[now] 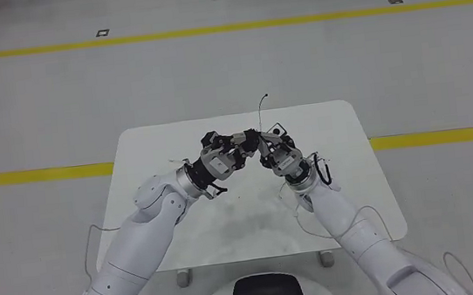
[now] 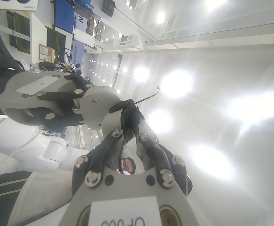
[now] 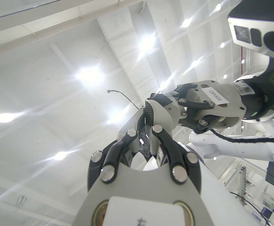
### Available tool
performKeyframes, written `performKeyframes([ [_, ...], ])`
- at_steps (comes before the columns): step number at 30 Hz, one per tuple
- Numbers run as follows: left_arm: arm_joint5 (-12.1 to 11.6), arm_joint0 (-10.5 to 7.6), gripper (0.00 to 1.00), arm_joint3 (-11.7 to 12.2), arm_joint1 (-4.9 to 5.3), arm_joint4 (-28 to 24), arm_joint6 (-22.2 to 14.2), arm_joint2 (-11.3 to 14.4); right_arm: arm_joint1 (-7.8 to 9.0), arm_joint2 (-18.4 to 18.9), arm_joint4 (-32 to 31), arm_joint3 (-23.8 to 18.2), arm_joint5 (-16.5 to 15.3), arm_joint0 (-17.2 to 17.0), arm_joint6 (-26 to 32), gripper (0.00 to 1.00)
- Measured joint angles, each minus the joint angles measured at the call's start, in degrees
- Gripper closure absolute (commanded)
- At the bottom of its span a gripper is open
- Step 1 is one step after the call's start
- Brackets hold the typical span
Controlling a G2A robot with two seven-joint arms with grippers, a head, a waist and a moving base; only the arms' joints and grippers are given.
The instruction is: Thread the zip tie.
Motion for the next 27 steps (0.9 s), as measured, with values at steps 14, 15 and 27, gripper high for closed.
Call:
performKeyframes([
  [14, -0.33, 0.23, 1.0, -0.04, -0.02, -0.23, -0.12, -0.27, 0.18, -0.03, 0.02, -0.11, -0.22, -0.05, 0.0, 1.0],
  [15, -0.34, 0.25, 1.0, -0.04, -0.03, -0.27, -0.12, -0.29, 0.19, -0.05, 0.02, -0.11, -0.22, -0.05, 0.0, 1.0],
  [27, -0.13, 0.14, 1.0, 0.07, -0.08, -0.65, 0.06, -0.47, 0.26, 0.17, 0.36, 0.29, -0.34, 0.13, 0.0, 1.0],
])
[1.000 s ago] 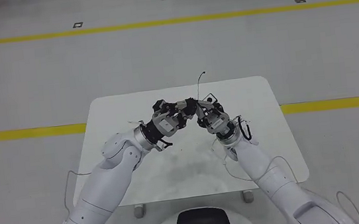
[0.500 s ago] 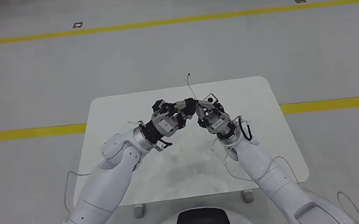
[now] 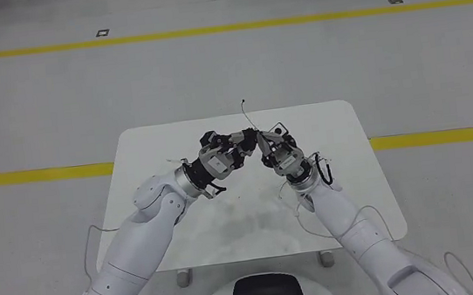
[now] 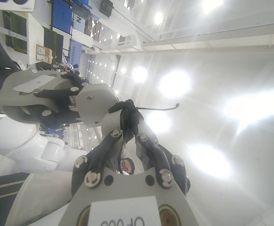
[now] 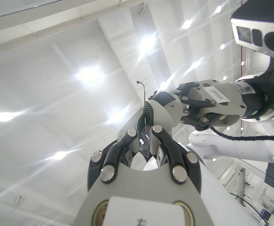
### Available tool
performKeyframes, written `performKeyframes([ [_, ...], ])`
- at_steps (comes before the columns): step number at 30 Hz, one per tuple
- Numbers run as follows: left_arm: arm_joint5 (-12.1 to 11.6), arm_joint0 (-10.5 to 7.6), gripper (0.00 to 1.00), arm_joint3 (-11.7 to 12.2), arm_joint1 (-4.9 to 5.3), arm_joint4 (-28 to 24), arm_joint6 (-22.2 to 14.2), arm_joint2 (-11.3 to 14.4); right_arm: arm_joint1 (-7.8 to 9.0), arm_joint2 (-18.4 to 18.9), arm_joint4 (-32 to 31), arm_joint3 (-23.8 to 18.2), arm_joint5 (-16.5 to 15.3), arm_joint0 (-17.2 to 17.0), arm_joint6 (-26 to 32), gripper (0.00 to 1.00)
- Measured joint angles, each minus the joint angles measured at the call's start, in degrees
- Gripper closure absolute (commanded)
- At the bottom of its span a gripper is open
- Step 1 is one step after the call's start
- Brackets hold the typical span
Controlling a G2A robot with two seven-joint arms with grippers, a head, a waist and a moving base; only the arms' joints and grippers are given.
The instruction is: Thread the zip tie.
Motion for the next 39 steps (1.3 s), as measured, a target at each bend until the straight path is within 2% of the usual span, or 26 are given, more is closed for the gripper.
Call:
performKeyframes([
  [9, -0.62, -0.09, 1.0, 0.39, -0.13, -0.56, 0.49, -0.13, 0.15, 0.63, 0.14, 0.42, -0.05, 0.17, 0.0, 1.0],
  [39, -0.47, -0.19, 1.0, 0.61, -0.19, -0.74, 0.45, 0.01, 0.58, 2.51, 0.16, 1.88, 0.3, 0.59, 0.0, 1.0],
])
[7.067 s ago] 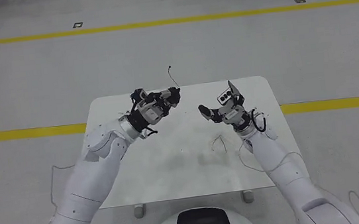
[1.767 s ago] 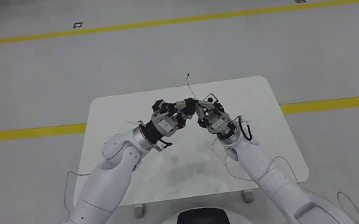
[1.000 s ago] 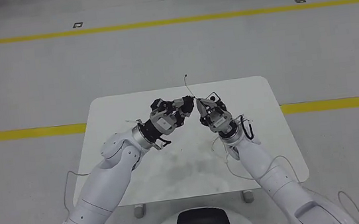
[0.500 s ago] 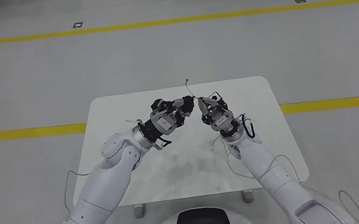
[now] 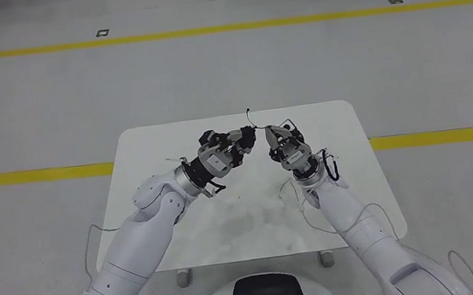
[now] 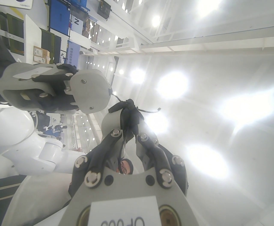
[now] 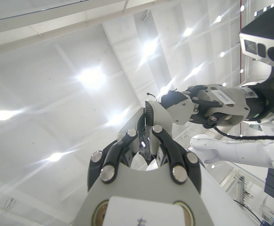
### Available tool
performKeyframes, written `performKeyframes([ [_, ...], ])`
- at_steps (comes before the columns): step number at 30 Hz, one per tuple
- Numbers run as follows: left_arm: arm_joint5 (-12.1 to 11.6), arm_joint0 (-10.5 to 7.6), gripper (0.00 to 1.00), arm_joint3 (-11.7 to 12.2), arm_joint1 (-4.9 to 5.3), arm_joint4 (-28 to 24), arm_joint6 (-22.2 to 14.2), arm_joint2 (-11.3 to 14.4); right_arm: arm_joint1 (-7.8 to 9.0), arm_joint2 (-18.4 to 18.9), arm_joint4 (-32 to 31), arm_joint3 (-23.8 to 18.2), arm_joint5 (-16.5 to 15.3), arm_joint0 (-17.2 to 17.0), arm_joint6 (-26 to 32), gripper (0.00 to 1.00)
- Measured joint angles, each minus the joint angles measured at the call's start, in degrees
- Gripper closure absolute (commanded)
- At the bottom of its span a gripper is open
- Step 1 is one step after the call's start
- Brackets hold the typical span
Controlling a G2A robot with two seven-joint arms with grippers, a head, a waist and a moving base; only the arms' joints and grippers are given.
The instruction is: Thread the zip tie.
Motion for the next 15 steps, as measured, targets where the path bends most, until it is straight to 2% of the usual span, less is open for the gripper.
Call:
performKeyframes([
  [15, 0.0, 0.0, 1.0, 0.0, 0.0, 0.0, 0.0, 0.0, 0.12, 0.54, 0.42, -0.13, -0.4, -0.34, 0.0, 1.0],
])
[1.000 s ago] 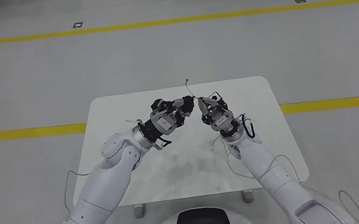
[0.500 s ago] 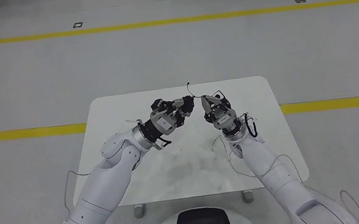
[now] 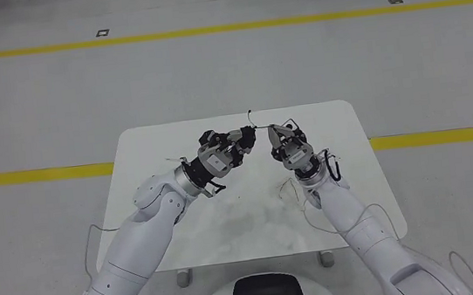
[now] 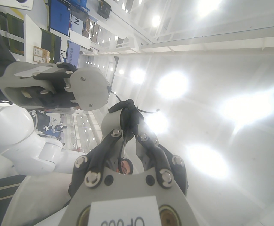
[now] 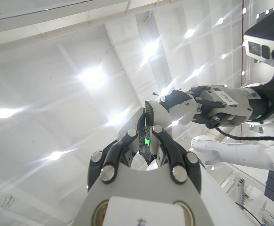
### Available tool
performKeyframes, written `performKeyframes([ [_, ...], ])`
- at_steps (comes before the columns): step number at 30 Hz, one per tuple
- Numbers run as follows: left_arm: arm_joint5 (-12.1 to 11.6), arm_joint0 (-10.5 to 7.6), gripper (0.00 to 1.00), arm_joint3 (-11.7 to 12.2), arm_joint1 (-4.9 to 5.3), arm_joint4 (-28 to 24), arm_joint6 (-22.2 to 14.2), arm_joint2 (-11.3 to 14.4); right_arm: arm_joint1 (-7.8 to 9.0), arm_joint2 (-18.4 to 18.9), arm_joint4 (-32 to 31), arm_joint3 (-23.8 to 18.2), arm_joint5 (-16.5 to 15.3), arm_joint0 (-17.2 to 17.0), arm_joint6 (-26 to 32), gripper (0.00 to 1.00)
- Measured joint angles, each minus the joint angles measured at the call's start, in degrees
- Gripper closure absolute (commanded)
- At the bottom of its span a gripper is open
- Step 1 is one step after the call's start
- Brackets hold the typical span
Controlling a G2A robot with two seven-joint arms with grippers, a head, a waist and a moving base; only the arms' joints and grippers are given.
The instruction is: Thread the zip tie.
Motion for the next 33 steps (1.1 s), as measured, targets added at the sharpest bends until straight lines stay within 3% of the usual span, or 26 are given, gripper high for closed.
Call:
performKeyframes([
  [33, 0.0, 0.0, 1.0, 0.0, 0.0, 0.0, 0.0, 0.0, 0.16, 1.23, 0.25, 0.35, -1.27, -0.26, 0.0, 1.0],
])
